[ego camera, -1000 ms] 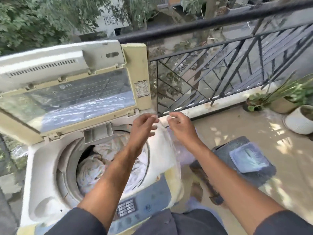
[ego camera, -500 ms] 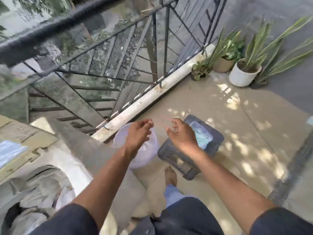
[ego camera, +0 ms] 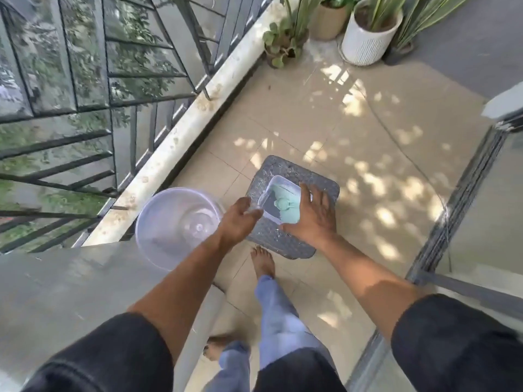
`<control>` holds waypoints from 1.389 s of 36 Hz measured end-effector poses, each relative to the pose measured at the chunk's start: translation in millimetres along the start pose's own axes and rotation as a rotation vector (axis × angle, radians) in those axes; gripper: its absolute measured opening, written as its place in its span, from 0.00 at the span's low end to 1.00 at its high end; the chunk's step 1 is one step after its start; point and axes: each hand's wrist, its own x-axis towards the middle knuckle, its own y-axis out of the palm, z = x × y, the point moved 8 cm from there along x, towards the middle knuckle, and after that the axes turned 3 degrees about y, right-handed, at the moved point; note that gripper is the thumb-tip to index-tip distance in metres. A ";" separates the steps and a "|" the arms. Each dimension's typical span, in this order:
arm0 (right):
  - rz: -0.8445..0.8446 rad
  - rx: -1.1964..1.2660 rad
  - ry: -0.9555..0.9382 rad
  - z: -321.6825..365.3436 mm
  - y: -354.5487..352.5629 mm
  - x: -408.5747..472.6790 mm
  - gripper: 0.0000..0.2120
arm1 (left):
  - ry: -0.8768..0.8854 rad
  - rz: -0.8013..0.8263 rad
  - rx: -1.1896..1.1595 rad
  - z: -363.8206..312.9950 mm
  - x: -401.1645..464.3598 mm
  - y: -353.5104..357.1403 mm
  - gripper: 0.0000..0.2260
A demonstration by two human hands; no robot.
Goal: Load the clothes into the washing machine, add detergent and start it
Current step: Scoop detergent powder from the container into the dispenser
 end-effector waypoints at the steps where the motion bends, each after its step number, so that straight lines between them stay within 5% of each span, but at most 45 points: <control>1: 0.017 -0.006 0.003 -5.4 4.6 6.1 0.60 | -0.012 0.033 0.031 -1.8 4.7 6.1 0.25; 11: 0.145 0.025 0.063 -32.4 40.8 38.6 0.70 | -0.018 0.084 0.158 8.1 57.5 38.0 0.28; 17: 0.138 0.149 0.052 -32.3 45.8 41.7 0.64 | -0.063 0.035 0.208 20.3 63.6 40.2 0.36; 24: 0.097 0.204 0.047 -17.5 35.4 24.6 0.56 | -0.086 -0.062 0.083 24.4 52.3 22.5 0.35; 33: 0.049 0.273 -0.066 35.3 -1.8 -25.2 0.53 | -0.108 -0.288 -0.415 31.8 -8.0 -42.7 0.04; 41: -0.003 0.250 -0.292 107.7 -57.6 -89.7 0.54 | -0.033 -0.275 -0.610 44.4 -86.3 -97.6 0.25; 50: 0.006 0.257 -0.555 188.7 -106.9 -174.6 0.56 | 0.181 -0.261 -0.698 58.4 -197.3 -165.4 0.24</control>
